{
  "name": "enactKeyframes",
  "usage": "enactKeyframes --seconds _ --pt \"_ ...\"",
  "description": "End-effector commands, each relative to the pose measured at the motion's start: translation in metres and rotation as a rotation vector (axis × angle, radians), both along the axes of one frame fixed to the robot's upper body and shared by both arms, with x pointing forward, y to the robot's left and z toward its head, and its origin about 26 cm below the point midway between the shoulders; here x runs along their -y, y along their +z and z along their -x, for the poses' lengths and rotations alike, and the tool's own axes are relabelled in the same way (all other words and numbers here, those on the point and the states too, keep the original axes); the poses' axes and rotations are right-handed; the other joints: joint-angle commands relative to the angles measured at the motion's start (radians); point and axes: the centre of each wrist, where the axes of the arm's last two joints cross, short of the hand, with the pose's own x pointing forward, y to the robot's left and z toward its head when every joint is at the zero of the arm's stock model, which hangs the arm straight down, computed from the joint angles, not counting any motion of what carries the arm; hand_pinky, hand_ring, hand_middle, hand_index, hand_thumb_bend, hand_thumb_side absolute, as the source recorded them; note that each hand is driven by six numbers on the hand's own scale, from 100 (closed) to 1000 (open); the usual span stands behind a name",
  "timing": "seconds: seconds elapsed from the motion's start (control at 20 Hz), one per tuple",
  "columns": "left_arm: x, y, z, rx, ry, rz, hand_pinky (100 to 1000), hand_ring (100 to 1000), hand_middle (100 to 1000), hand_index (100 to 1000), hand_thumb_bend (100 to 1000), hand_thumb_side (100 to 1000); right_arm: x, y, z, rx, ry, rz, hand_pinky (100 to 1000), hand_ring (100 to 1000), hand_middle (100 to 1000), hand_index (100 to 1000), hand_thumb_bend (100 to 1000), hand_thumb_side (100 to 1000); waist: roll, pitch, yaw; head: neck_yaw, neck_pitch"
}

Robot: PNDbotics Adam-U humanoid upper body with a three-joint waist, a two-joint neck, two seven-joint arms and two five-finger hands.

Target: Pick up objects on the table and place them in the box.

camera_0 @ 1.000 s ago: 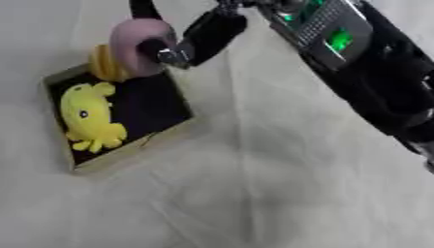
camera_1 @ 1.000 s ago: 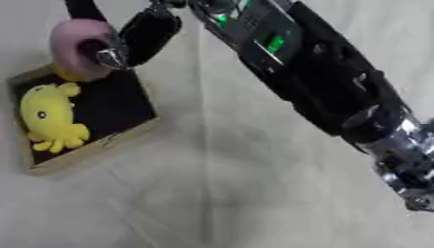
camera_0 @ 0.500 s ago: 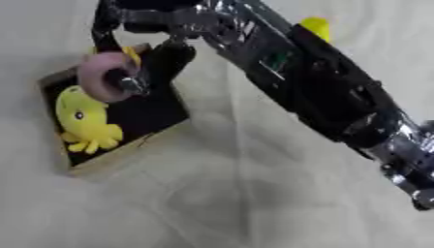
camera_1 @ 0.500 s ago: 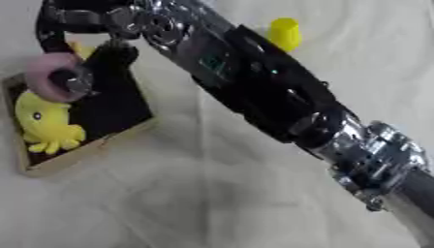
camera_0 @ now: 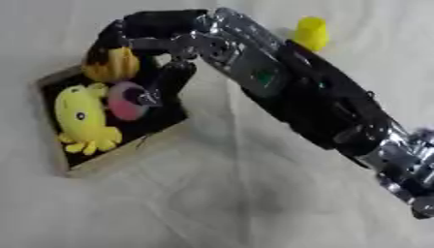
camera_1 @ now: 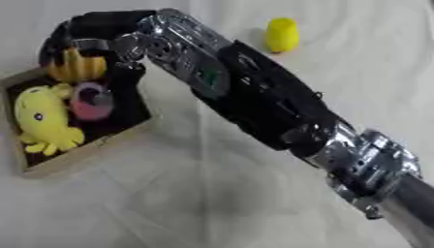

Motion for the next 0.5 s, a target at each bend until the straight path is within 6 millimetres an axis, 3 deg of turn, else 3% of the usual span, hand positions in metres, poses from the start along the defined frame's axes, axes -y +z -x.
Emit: enactKeyframes --seconds 0.05,0.2,0.5 --pt "-0.002 0.007 0.004 0.021 0.005 -0.010 736 637 609 780 100 450 0.012 0.023 0.008 0.056 -0.006 -0.032 927 926 755 888 191 100 0.006 -0.025 -0.004 0.007 0.000" --pt "-0.004 0.005 0.004 0.015 0.014 -0.011 735 637 609 780 100 451 0.031 0.039 0.015 0.073 -0.026 -0.074 918 914 738 884 171 100 0.005 -0.030 -0.013 0.016 0.006" --pt "-0.009 0.002 0.005 0.006 0.041 -0.011 735 636 609 780 100 458 0.105 0.066 0.017 0.101 -0.222 -0.224 918 919 742 888 191 100 0.007 -0.033 -0.032 0.045 0.006"
